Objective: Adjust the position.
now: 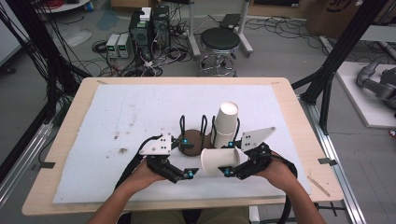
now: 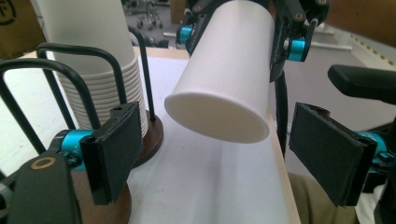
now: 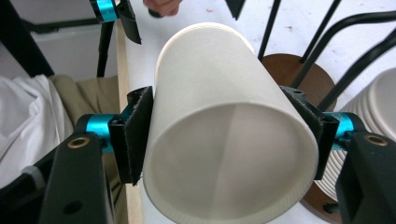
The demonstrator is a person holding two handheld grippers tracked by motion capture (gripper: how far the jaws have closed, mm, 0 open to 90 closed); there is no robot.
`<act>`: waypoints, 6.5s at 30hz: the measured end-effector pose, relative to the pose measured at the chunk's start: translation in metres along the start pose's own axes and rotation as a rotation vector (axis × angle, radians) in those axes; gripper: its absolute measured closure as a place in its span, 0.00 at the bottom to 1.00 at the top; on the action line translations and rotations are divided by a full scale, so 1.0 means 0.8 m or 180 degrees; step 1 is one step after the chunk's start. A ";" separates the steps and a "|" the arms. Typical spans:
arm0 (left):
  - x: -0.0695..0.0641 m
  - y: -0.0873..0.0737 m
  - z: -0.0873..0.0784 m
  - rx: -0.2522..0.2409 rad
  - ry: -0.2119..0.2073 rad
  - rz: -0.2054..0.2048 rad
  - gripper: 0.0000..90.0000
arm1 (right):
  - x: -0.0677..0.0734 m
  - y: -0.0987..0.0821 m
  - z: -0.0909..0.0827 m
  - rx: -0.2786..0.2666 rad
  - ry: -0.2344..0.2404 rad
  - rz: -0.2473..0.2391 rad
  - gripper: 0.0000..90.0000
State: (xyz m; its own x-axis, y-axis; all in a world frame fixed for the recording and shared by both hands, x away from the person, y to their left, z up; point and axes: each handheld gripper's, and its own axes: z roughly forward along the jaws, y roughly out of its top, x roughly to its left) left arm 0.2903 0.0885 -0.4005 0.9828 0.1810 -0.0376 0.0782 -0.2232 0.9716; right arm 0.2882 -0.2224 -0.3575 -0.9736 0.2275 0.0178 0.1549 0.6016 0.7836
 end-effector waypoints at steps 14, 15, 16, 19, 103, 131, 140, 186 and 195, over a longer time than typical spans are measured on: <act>-0.007 -0.011 -0.003 -0.0453 -0.0057 -0.0087 0.19 | 0.000 -0.020 -0.003 -0.0509 0.0033 0.0208 0.36; -0.008 -0.012 -0.002 -0.0467 -0.0048 -0.0087 0.18 | 0.000 -0.021 -0.003 -0.0534 0.0044 0.0223 0.36; -0.008 -0.013 -0.001 -0.0476 -0.0052 -0.0086 0.18 | 0.000 -0.022 -0.003 -0.0559 0.0048 0.0238 0.36; -0.009 -0.015 0.002 -0.0513 -0.0038 -0.0088 0.18 | 0.001 -0.025 -0.001 -0.0663 0.0102 0.0285 0.36; -0.004 0.092 0.028 0.1036 -0.0196 0.0626 0.28 | 0.027 0.019 0.002 -0.0018 -0.0353 -0.0397 0.23; -0.004 0.099 0.044 0.1387 -0.0240 0.0612 0.28 | 0.026 0.042 0.047 0.0540 -0.0307 -0.0643 0.34; -0.007 0.097 0.049 0.1363 -0.0194 0.0590 0.27 | 0.024 0.038 0.050 0.0557 -0.0265 -0.0535 0.36; 0.018 0.005 -0.076 -0.0278 0.0844 -0.0334 0.19 | 0.009 -0.052 -0.018 -0.0579 -0.0743 0.0121 0.36; 0.024 -0.018 -0.096 -0.0384 0.1047 -0.0390 0.19 | 0.008 -0.064 -0.037 -0.0772 -0.0995 0.0200 0.36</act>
State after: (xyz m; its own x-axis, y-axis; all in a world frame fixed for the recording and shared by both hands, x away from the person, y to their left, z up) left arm 0.2951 0.1690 -0.3975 0.8594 0.5020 -0.0972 0.1522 -0.0698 0.9859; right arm 0.2692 -0.2744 -0.3796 -0.8598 0.5026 -0.0900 0.1321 0.3894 0.9116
